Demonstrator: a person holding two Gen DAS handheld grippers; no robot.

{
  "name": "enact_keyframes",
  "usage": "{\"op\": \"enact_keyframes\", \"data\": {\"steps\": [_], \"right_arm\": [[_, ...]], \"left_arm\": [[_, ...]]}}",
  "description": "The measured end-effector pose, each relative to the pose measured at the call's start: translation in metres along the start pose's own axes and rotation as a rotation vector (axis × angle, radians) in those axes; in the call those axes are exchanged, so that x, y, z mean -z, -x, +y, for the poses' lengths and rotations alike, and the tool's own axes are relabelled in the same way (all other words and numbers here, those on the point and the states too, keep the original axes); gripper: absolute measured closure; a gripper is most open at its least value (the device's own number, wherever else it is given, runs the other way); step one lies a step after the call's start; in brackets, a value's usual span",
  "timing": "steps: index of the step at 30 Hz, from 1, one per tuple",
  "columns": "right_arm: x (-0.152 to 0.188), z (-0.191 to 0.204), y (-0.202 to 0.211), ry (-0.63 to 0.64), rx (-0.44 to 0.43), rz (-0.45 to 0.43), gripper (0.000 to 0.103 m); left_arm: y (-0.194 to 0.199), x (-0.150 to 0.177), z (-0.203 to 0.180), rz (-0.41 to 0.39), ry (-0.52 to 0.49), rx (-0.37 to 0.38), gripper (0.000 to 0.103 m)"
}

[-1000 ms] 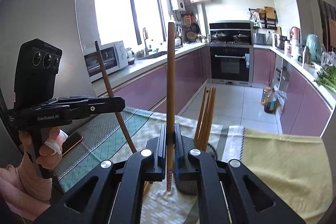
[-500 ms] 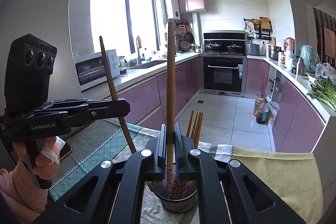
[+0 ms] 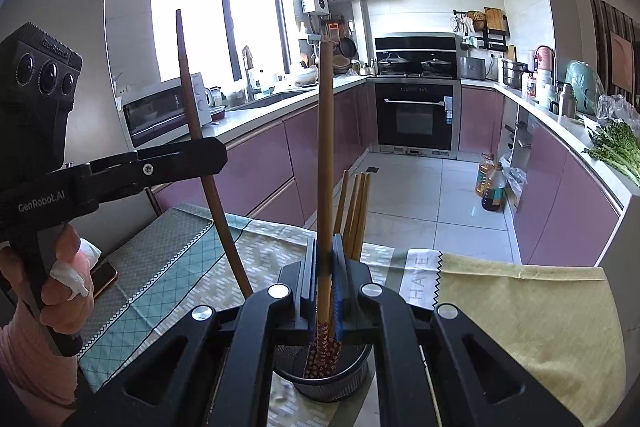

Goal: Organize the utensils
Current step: 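Lift the left gripper's chopstick upright over the mesh cup while the right gripper does likewise, then lower both chopsticks into the mesh cup and open both grippers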

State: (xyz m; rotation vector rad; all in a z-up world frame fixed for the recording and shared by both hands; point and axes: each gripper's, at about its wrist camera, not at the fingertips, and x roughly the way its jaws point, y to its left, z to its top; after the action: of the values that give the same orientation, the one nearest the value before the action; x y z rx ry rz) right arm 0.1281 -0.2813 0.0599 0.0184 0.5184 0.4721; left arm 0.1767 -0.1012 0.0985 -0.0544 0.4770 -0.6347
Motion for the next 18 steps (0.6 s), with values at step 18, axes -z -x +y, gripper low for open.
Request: {"op": "enact_keyframes", "data": {"steps": [18], "right_arm": [[0.012,-0.013,-0.032,-0.035,-0.007,0.164,0.097]], "left_arm": [[-0.053,0.033,0.009,0.299,-0.053,0.009,0.095]]}}
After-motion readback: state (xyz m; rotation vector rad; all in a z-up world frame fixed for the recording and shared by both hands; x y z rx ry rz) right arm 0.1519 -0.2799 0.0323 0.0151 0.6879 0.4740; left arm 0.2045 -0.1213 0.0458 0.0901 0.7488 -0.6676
